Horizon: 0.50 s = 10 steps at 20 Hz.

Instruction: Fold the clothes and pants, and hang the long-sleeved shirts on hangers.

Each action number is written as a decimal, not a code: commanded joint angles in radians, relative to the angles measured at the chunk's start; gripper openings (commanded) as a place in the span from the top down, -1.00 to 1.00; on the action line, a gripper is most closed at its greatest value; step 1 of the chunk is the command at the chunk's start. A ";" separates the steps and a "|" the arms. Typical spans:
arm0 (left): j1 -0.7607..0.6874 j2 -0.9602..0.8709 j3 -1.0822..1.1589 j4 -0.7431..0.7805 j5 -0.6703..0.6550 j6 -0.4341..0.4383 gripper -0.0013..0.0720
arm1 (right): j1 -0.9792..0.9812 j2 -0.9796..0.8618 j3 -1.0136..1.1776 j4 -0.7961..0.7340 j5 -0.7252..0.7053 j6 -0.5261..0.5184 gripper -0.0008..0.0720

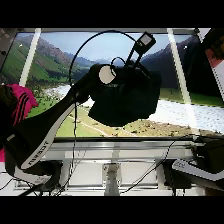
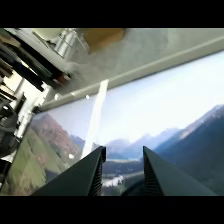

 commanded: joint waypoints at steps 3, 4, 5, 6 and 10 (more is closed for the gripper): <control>0.032 0.000 0.000 0.354 -0.312 -0.097 0.79 | 0.104 -0.089 -0.003 -0.205 0.100 0.006 0.61; 0.039 0.000 0.000 0.390 -0.356 -0.098 0.92 | 0.132 -0.114 -0.003 -0.237 0.108 0.006 0.83; 0.048 0.000 0.000 0.419 -0.388 -0.111 0.92 | 0.156 -0.140 -0.003 -0.246 0.117 0.006 0.84; 0.058 0.000 0.000 0.443 -0.408 -0.158 0.93 | 0.174 -0.166 -0.003 -0.247 0.129 0.006 0.84; 0.158 -0.001 -0.021 0.475 -0.514 -0.217 0.93 | 0.196 -0.243 -0.053 -0.239 0.172 0.007 0.85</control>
